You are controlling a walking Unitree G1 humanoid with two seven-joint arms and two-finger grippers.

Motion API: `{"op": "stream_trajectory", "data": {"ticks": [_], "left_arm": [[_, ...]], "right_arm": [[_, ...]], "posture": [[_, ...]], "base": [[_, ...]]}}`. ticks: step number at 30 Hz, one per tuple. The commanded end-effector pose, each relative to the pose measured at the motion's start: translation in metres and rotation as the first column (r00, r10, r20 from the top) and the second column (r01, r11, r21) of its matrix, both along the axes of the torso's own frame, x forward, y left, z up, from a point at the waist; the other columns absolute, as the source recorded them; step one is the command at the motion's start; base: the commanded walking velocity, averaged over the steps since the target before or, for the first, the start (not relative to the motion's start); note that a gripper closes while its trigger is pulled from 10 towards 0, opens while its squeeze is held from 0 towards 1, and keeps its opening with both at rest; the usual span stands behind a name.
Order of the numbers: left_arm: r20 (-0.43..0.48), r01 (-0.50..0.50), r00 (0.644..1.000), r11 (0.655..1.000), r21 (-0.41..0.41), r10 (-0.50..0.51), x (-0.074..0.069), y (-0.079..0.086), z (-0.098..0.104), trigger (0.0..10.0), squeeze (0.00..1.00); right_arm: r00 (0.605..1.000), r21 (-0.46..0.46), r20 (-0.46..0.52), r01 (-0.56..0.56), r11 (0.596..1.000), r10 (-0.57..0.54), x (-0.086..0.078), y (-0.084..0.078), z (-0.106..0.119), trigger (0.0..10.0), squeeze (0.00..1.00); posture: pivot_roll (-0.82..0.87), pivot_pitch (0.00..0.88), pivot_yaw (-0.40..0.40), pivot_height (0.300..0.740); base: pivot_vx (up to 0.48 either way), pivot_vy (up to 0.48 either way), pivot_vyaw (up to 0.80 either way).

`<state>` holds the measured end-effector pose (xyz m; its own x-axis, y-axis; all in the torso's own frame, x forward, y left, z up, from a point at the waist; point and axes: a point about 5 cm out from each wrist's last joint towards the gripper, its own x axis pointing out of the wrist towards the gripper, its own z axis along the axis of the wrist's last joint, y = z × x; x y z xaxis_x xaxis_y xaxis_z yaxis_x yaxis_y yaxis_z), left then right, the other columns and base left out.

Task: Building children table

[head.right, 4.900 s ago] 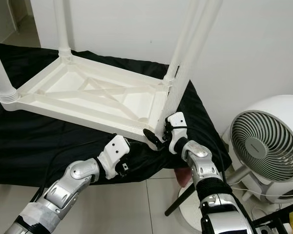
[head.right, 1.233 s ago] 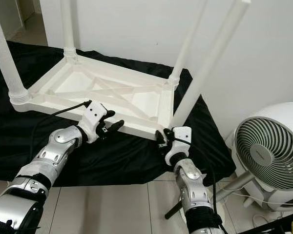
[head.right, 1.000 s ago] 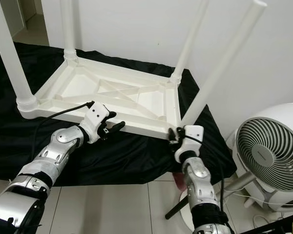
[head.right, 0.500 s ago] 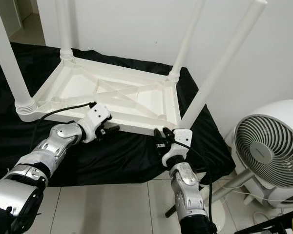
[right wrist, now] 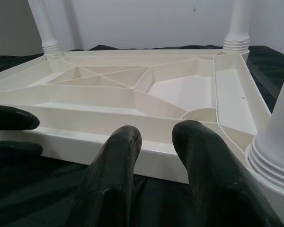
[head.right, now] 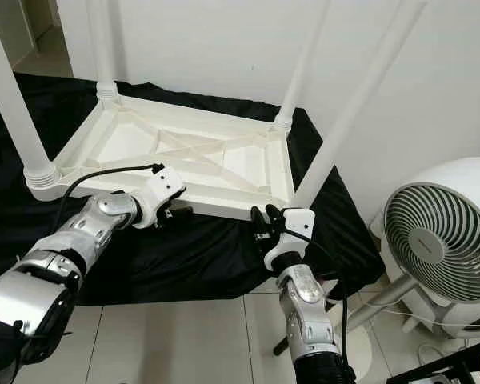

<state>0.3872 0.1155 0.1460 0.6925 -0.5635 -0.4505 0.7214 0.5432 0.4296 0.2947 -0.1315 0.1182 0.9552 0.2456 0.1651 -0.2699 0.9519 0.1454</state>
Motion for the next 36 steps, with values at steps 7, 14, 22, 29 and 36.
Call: {"op": "stream_trajectory", "data": {"ticks": [7, 14, 22, 29, 36], "left_arm": [[0.083, -0.243, 0.967, 0.969, 0.035, 0.239, 0.009, 0.012, -0.001, 10.0, 1.00], [0.104, -0.219, 0.972, 0.974, 0.052, 0.213, 0.010, 0.005, 0.001, 10.0, 0.00], [0.075, -0.229, 0.972, 0.972, 0.055, 0.225, 0.009, 0.003, -0.002, 10.0, 0.00], [0.067, -0.214, 0.975, 0.976, 0.049, 0.210, 0.011, -0.009, 0.003, 10.0, 0.00], [0.052, -0.141, 0.989, 0.988, 0.067, 0.137, 0.009, -0.020, 0.002, 10.0, 0.00]], "right_arm": [[1.000, -0.008, -0.017, 0.010, 1.000, -0.010, -0.001, -0.001, -0.002, 10.0, 0.00], [1.000, -0.012, -0.020, 0.009, 1.000, -0.009, -0.004, 0.000, -0.004, 10.0, 0.00], [1.000, -0.006, -0.028, -0.003, 1.000, 0.003, -0.006, 0.004, -0.005, 10.0, 0.00], [1.000, -0.005, -0.031, -0.001, 1.000, 0.001, -0.009, 0.005, -0.005, 10.0, 0.00], [0.999, -0.005, -0.035, 0.006, 1.000, -0.006, -0.015, 0.004, -0.006, 10.0, 0.00]], "posture": [[0.04, 0.000, -0.110, 0.740], [0.03, 0.000, -0.101, 0.740], [0.03, 0.000, -0.100, 0.740], [0.02, 0.000, -0.096, 0.740], [0.00, 0.017, -0.082, 0.740]], "base": [[0.000, 0.000, 0.00], [0.000, 0.000, 0.00], [0.000, 0.000, 0.00], [0.000, 0.000, 0.00], [0.000, 0.000, 0.00]]}}
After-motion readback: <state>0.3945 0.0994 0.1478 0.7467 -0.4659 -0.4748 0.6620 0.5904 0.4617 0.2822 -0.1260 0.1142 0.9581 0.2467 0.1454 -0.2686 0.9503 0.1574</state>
